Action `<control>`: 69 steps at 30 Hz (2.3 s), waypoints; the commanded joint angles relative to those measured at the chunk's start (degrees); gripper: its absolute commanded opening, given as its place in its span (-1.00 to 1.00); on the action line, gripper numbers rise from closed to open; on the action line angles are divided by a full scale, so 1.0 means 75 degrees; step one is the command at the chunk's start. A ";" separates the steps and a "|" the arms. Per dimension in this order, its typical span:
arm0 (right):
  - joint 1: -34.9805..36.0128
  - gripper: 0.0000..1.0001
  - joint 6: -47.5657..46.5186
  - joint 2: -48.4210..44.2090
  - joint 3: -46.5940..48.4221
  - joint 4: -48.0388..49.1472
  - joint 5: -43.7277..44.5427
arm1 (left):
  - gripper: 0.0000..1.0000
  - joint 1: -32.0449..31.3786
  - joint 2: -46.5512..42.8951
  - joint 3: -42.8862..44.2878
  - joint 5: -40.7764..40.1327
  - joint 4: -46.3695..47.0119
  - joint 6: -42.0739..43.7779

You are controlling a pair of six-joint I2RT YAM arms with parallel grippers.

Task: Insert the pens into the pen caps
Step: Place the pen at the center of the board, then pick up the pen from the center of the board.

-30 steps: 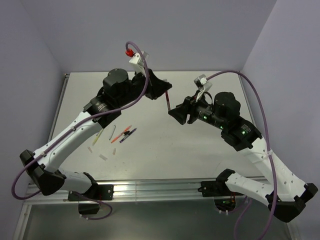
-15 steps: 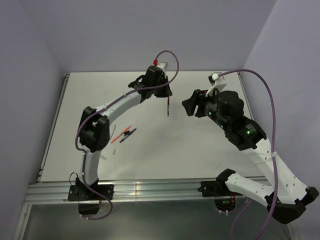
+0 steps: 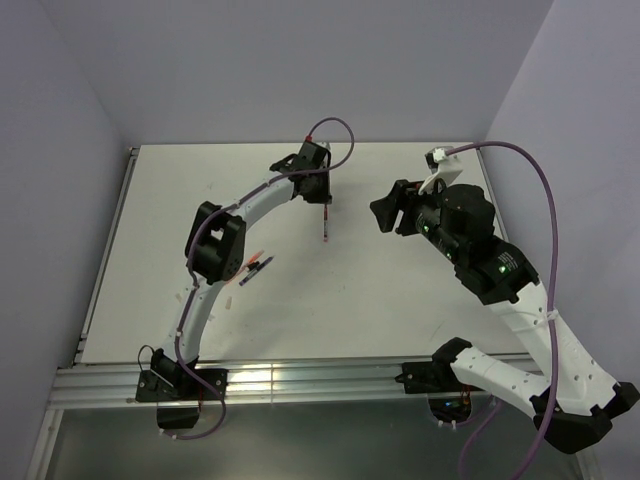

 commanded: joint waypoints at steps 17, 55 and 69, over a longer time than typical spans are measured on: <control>-0.0052 0.36 -0.0038 0.0032 -0.0109 0.0232 0.0125 | -0.22 0.0060 -0.0478 -0.0632 -0.0289 0.0575 0.0094; -0.0064 0.34 0.0255 -0.0074 -0.1070 0.0666 -0.0144 | -0.19 -0.0304 -0.5519 -0.7757 -0.2914 0.1266 0.0281; -0.0064 0.34 0.0255 -0.0097 -0.1152 0.0677 -0.0109 | -0.26 -0.0374 -0.5097 -0.7722 -0.2867 0.1266 0.0375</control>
